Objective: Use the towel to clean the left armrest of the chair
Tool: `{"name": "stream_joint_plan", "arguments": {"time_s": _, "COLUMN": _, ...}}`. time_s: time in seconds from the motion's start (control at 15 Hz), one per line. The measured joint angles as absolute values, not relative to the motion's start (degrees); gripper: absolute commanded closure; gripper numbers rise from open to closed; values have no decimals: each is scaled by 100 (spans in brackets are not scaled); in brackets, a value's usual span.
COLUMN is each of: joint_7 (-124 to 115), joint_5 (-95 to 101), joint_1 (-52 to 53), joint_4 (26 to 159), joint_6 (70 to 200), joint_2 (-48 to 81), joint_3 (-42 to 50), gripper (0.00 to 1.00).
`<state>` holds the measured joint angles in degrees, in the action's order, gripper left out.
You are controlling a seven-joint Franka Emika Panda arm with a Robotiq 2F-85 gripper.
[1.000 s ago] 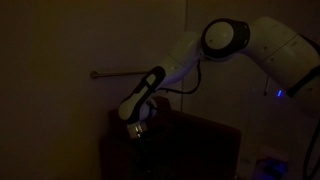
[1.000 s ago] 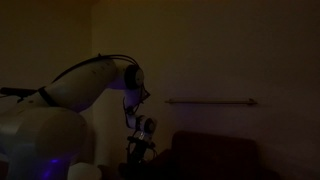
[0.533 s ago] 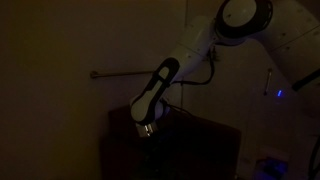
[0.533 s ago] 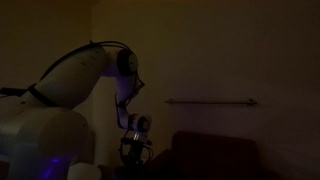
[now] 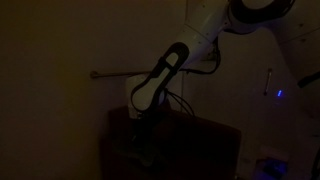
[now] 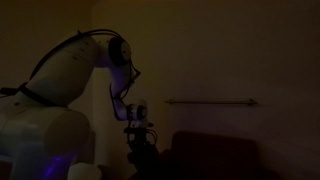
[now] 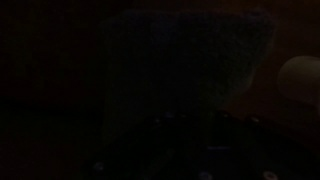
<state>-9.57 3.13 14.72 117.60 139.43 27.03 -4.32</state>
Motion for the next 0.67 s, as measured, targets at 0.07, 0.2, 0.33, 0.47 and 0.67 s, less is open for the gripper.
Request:
{"name": "stream_joint_plan", "arguments": {"time_s": 0.07, "joint_7": -957, "joint_5": 385, "joint_1": 1464, "joint_4": 11646, "joint_6": 14022, "joint_2": 2781, "joint_3": -365, "gripper": 93}}
{"name": "stream_joint_plan", "arguments": {"time_s": 0.2, "joint_7": -889, "joint_5": 408, "joint_1": 1384, "joint_4": 11257, "joint_6": 14021, "joint_2": 3099, "joint_3": -288, "gripper": 82}}
{"name": "stream_joint_plan", "arguments": {"time_s": 0.33, "joint_7": -812, "joint_5": 408, "joint_1": 1276, "joint_4": 10887, "joint_6": 14020, "joint_2": 3465, "joint_3": -289, "gripper": 82}}
{"name": "stream_joint_plan", "arguments": {"time_s": 0.47, "joint_7": -809, "joint_5": 408, "joint_1": 1258, "joint_4": 10742, "joint_6": 14019, "joint_2": 3634, "joint_3": -292, "gripper": 94}}
{"name": "stream_joint_plan", "arguments": {"time_s": 0.67, "joint_7": -830, "joint_5": 408, "joint_1": 1279, "joint_4": 10718, "joint_6": 14020, "joint_2": 3664, "joint_3": -282, "gripper": 94}}
